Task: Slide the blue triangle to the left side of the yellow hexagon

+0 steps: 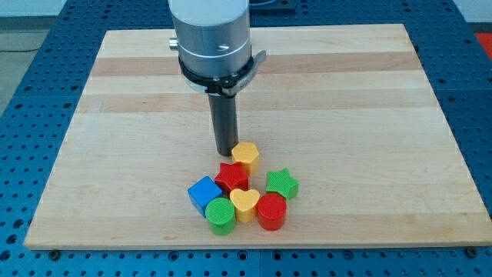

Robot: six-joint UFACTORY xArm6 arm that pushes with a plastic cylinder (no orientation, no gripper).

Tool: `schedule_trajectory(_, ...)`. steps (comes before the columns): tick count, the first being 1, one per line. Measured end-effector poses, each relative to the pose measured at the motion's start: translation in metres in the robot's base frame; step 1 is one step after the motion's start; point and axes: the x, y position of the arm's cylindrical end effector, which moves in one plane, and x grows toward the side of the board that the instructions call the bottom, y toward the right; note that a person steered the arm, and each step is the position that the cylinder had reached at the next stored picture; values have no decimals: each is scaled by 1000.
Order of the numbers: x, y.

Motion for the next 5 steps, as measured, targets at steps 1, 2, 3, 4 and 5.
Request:
schedule_trajectory(1,-1,1)
schedule_trajectory(2,-38,15)
schedule_trajectory(3,-115,47)
schedule_trajectory(4,-193,60)
schedule_trajectory(5,-257,62)
